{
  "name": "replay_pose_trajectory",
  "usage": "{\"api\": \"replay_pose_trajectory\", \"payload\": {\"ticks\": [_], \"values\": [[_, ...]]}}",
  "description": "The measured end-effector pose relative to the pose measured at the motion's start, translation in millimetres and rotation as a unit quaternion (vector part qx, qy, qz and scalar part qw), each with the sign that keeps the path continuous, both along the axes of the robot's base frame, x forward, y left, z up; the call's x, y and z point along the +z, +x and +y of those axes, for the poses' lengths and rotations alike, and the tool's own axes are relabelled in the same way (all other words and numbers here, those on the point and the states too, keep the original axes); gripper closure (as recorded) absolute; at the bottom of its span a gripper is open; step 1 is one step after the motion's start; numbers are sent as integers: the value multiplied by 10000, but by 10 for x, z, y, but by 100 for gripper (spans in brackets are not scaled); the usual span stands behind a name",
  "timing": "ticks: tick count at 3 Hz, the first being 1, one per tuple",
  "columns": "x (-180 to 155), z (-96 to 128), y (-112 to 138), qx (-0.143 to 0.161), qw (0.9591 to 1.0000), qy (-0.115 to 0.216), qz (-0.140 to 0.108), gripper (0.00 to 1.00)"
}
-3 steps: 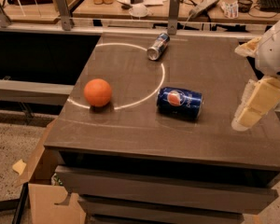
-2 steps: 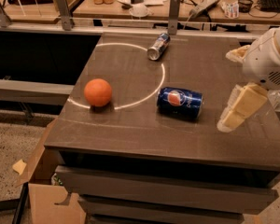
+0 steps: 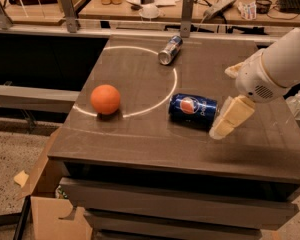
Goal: Move pepsi can near orange
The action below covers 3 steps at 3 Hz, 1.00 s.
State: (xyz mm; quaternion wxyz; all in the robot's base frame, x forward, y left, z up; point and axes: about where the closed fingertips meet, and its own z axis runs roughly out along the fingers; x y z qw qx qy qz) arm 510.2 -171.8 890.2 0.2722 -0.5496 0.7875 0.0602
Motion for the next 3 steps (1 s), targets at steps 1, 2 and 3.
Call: {"api": "replay_pose_trajectory", "payload": {"ticks": [1, 2, 3], "values": [[-192, 68, 113, -41, 9997, 146, 191, 0], [-310, 146, 140, -4, 9992, 189, 356, 18], [-346, 226, 108, 77, 9987, 173, 479, 42]]}}
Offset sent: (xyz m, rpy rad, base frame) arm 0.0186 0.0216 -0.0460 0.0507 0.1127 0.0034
